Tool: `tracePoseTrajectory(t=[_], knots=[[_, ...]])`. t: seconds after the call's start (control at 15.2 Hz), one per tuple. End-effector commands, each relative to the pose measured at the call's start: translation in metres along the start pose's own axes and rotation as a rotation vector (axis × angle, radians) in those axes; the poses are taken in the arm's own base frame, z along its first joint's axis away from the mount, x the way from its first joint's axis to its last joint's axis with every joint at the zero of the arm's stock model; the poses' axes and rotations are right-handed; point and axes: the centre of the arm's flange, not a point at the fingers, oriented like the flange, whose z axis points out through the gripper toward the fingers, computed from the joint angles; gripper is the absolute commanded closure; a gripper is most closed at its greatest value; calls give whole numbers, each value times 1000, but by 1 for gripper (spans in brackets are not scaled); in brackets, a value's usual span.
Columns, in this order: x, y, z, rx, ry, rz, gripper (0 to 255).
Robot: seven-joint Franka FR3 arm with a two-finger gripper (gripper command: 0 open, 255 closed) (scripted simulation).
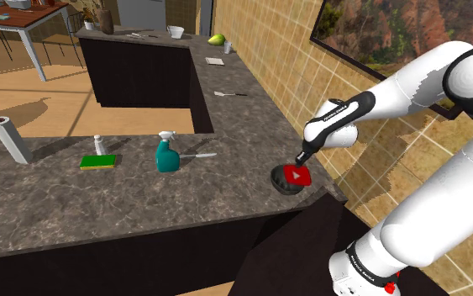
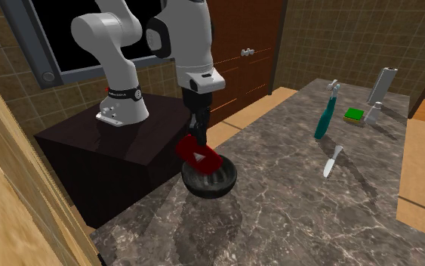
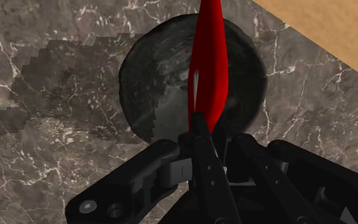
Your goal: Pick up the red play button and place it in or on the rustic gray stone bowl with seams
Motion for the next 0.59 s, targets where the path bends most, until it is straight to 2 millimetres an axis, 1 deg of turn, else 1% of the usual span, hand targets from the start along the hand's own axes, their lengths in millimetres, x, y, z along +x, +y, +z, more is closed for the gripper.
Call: tracePoseTrajectory(t=[0.0, 0.46, 0.53], knots=[[-1, 1, 7, -1, 0, 0, 255], [-1, 1, 7, -1, 0, 0, 255], [-1, 1, 7, -1, 0, 0, 0]])
